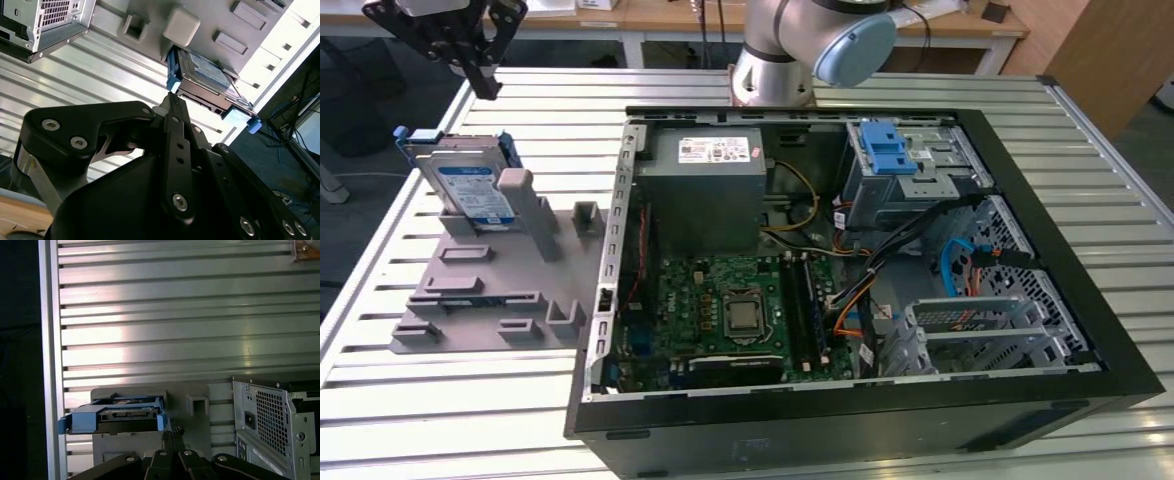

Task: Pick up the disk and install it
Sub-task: 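Reach for the disk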

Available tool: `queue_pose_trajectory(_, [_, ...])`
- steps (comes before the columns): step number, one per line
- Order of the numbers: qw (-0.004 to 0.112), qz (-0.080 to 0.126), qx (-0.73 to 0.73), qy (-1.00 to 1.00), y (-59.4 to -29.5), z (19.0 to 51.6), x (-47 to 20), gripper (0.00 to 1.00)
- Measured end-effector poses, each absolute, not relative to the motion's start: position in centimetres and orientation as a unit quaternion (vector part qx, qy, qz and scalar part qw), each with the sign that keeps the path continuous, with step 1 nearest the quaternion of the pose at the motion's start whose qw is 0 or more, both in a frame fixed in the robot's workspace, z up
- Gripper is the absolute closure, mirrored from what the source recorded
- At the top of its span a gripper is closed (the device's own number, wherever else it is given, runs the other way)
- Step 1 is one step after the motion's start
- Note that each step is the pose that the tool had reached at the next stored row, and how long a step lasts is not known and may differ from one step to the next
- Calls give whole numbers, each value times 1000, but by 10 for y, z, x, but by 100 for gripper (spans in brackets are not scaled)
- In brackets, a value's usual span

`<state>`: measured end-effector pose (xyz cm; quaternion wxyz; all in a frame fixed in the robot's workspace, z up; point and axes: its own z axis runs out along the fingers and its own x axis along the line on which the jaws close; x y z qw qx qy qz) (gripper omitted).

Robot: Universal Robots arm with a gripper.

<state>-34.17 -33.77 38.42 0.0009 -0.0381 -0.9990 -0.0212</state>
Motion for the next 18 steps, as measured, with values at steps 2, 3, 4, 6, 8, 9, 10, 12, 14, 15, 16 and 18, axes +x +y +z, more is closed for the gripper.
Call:
queue_pose_trajectory(2, [1,-21,-36,-999,-340,384,-342,89])
queue_pose_trajectory(3, [1,-21,-35,-999,-340,384,-343,89])
queue_pose_trajectory(4, [1,-21,-33,-999,-341,383,-343,89])
queue_pose_trajectory(6, [1,-21,-28,-999,-343,383,-344,89])
queue_pose_trajectory(8, [1,-21,-25,-999,-343,383,-345,89])
queue_pose_trajectory(9, [1,-21,-24,-999,-344,382,-346,89])
queue_pose_trajectory(10, [1,-21,-23,-1000,-344,382,-348,89])
queue_pose_trajectory(12, [1,-21,-22,-1000,-344,382,-351,89])
queue_pose_trajectory(14, [1,-21,-22,-1000,-344,382,-355,89])
queue_pose_trajectory(15, [1,-21,-22,-1000,-344,382,-357,89])
queue_pose_trajectory(16, [1,-21,-22,-1000,-344,382,-358,89])
queue_pose_trajectory(18, [2,-21,-22,-1000,-344,381,-361,89])
